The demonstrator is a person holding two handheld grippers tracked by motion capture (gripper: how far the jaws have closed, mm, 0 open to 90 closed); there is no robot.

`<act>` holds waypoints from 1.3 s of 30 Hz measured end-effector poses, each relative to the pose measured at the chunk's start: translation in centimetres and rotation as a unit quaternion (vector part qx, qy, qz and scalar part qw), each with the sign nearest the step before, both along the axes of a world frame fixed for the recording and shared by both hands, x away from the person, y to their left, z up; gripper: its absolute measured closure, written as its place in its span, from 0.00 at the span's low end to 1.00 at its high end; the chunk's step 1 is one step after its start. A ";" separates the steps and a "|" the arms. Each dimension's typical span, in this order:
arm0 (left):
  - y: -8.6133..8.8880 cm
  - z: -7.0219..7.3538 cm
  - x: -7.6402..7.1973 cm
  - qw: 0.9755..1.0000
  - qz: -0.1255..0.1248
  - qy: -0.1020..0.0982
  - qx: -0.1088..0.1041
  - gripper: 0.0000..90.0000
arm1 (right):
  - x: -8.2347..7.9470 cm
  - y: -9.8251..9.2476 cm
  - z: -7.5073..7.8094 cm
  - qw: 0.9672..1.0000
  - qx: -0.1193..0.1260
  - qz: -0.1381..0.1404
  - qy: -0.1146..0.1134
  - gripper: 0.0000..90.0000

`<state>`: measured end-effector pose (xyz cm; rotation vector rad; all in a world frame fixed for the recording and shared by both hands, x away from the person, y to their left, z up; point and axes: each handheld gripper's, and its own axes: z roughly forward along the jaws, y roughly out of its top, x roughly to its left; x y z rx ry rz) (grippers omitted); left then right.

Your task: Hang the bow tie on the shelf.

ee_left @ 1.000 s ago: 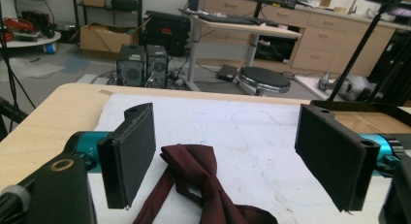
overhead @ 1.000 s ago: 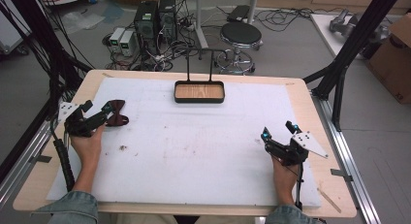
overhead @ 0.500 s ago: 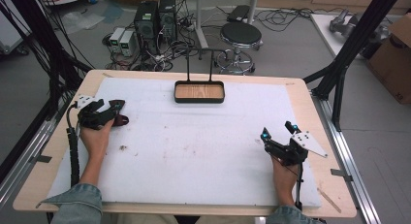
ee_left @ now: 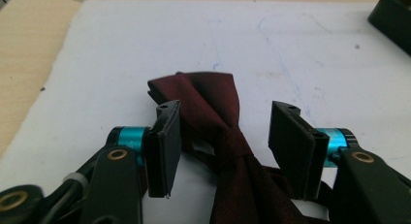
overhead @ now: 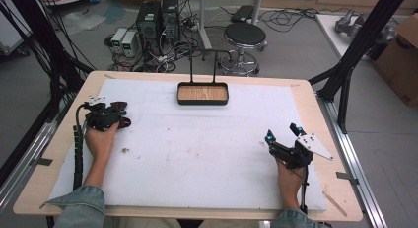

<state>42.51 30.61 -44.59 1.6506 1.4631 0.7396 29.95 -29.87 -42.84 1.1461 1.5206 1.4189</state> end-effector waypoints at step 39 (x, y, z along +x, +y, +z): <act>-5.1 9.3 -1.5 0.970 -0.211 -0.123 -0.014 0.85 | 0.0 -0.1 0.0 1.000 0.005 0.001 0.002 0.13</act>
